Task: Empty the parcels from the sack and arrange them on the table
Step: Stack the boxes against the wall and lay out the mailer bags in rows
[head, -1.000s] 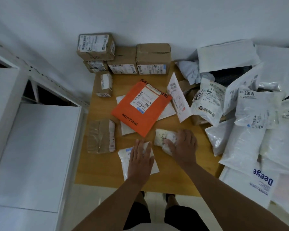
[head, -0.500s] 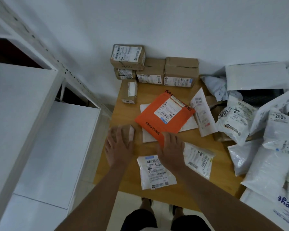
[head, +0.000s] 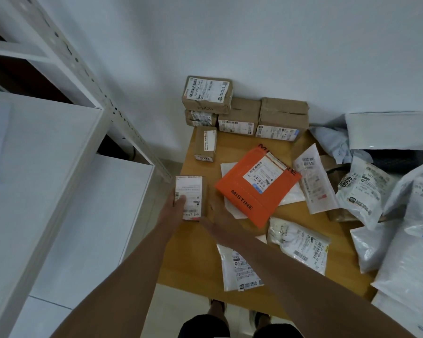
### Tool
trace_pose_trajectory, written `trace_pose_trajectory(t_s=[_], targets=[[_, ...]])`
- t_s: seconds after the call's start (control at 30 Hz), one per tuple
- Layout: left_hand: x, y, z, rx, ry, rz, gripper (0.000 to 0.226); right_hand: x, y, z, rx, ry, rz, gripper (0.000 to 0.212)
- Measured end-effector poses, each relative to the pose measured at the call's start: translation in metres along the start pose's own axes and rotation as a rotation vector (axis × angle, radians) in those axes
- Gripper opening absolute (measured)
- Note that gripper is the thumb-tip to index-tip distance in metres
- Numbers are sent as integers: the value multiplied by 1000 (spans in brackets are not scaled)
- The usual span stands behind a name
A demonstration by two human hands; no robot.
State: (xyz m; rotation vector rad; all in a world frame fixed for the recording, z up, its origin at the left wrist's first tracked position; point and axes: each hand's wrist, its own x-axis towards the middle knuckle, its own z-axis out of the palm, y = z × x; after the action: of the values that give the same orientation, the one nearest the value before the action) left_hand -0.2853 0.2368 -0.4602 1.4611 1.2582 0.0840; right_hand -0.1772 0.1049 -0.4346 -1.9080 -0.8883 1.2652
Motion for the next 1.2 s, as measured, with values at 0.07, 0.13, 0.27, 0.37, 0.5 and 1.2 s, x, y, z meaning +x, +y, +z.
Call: trace_pose_trajectory(t_s=[0.07, 0.13, 0.27, 0.37, 0.5, 1.2], targets=[[0, 8, 2, 9, -43, 2, 40, 14, 12, 11, 149, 45, 55, 69], [1, 16, 2, -35, -50, -21, 43, 22, 11, 16, 264, 124, 103, 74], [-2, 23, -1, -219, -41, -23, 38, 32, 1, 19, 237, 246, 199, 68], [0, 34, -8, -383, 54, -5, 34, 35, -22, 3, 143, 364, 130, 61], [9, 72, -2, -437, 38, 43, 67, 36, -51, -43, 291, 506, 31, 72], [69, 237, 108, -80, 22, 247, 26, 86, -49, -264, 360, 631, 145, 65]])
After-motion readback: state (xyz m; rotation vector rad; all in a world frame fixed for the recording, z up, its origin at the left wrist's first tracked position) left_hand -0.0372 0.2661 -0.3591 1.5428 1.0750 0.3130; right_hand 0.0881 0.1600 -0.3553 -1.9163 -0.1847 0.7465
